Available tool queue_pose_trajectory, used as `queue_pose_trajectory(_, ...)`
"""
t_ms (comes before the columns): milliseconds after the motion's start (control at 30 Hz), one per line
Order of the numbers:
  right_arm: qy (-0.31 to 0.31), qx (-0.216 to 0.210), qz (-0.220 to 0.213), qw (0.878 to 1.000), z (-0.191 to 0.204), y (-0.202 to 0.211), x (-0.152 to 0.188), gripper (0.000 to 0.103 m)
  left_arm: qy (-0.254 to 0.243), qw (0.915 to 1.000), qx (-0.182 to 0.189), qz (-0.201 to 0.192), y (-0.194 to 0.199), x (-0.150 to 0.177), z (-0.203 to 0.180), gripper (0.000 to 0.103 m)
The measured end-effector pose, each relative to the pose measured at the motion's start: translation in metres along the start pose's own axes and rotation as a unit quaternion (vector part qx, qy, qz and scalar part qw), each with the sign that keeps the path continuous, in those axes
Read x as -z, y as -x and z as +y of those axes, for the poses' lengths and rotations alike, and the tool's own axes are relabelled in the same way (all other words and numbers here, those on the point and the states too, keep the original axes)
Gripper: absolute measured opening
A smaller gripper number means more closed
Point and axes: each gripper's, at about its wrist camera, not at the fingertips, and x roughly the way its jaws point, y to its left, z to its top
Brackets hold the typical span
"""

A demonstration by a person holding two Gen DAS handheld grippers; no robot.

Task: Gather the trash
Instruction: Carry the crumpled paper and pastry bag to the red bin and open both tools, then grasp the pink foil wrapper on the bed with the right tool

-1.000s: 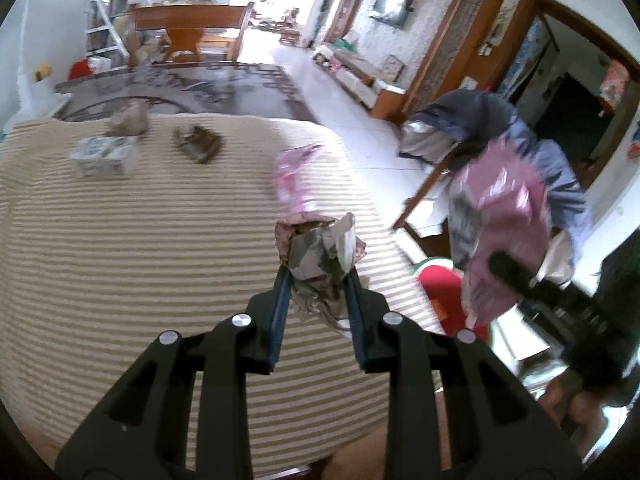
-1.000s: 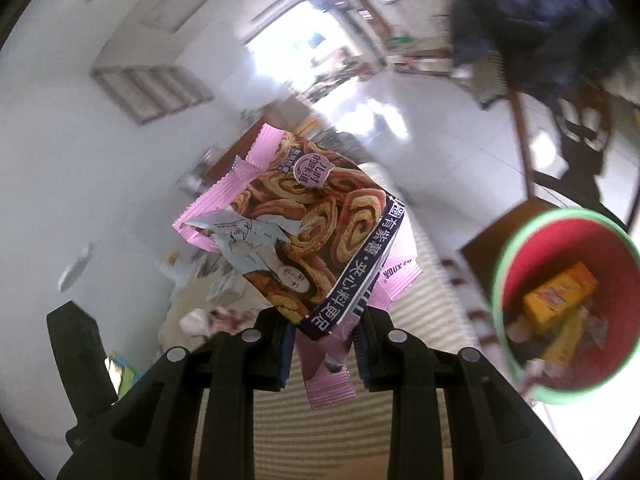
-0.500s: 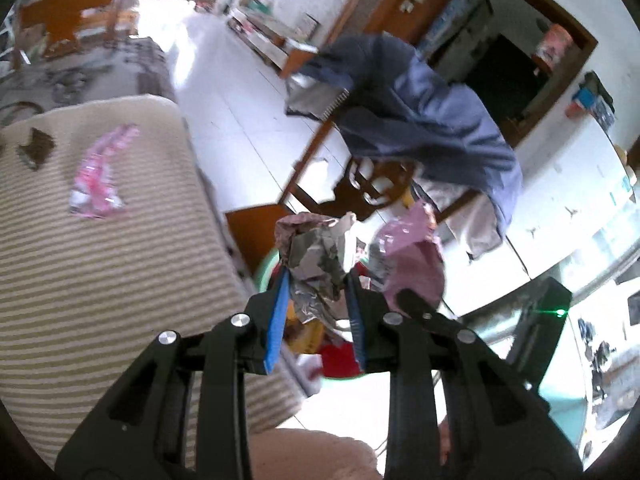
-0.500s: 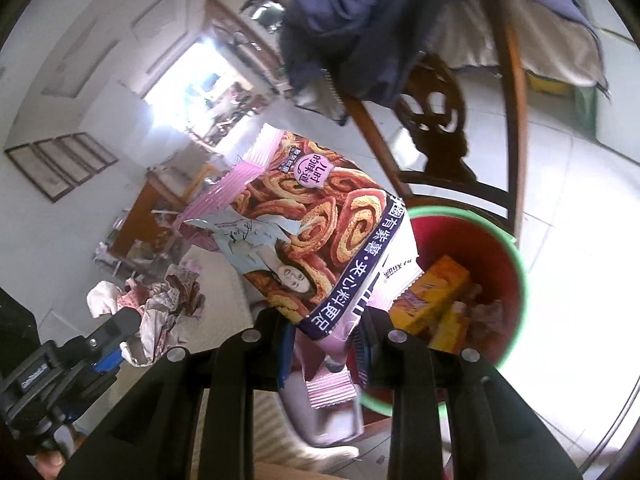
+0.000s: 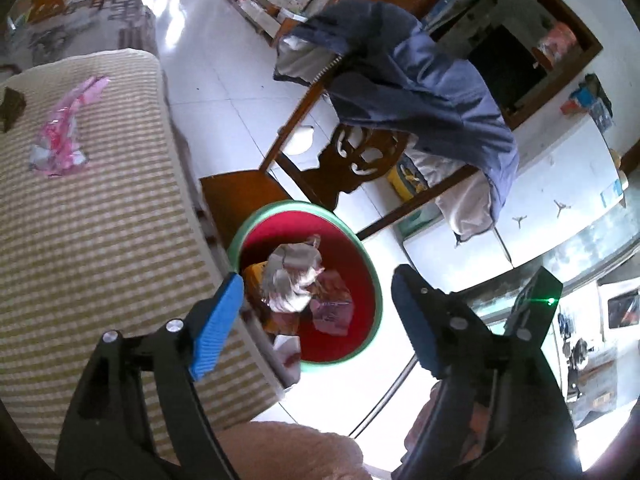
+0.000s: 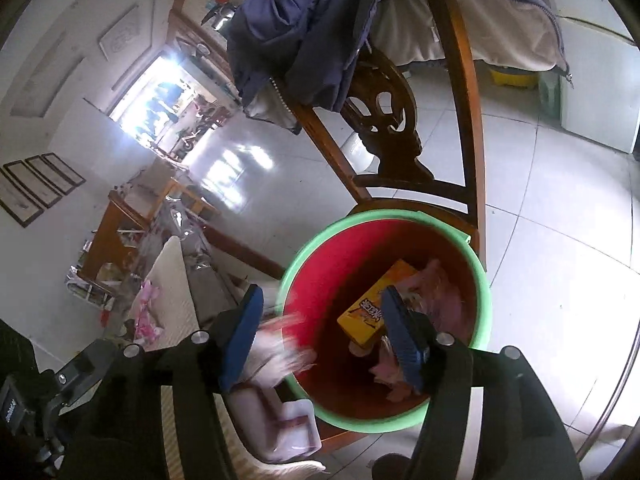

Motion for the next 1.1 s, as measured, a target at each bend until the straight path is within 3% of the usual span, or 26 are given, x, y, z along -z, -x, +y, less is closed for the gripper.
queue_pose_trajectory(133, 0.031, 0.002, -0.003, 1.0, 0.025, -0.003, -0.001, 0.066, 0.005, 0.9998, -0.007, -0.018, 0.022, 0.003, 0.022, 0.076)
queue_pose_trajectory(233, 0.045, -0.033, 0.016, 0.998, 0.061, -0.013, -0.006, 0.066, 0.009, 0.9979, -0.047, -0.044, 0.046, 0.01, 0.051, 0.079)
queue_pose_trajectory(333, 0.102, -0.069, 0.048, 0.991, 0.123, -0.03, -0.008, 0.07, 0.033, 0.9916, -0.108, -0.063, 0.073, 0.021, 0.097, 0.08)
queue_pose_trajectory(467, 0.164, -0.114, 0.091, 0.976, 0.22, -0.07, 0.004, 0.074, 0.086, 0.9807, -0.153, -0.086, 0.104, 0.031, 0.151, 0.08)
queue_pose_trajectory(567, 0.221, -0.097, 0.127, 0.962, 0.287, -0.119, 0.032, 0.074, 0.117, 0.971, -0.18, -0.105, 0.126, 0.037, 0.185, 0.08)
queue_pose_trajectory(667, 0.294, -0.034, 0.131, 0.946, 0.329, -0.169, 0.063, 0.074, 0.141, 0.9629, -0.196, -0.121, 0.145, 0.042, 0.21, 0.08)
queue_pose_trajectory(833, 0.318, 0.01, 0.153, 0.935, 0.334, -0.217, 0.094, 0.073, 0.179, 0.9497, -0.219, -0.135, 0.165, 0.048, 0.249, 0.08)
queue_pose_trajectory(933, 0.331, 0.033, 0.165, 0.928, 0.326, -0.231, 0.099, 0.068, 0.232, 0.9386, -0.209, -0.146, 0.171, 0.047, 0.279, 0.08)
queue_pose_trajectory(1100, 0.307, 0.003, 0.183, 0.934, 0.318, -0.233, 0.092, 0.032, 0.313, 0.9135, -0.196, -0.171, 0.177, 0.038, 0.318, 0.083)
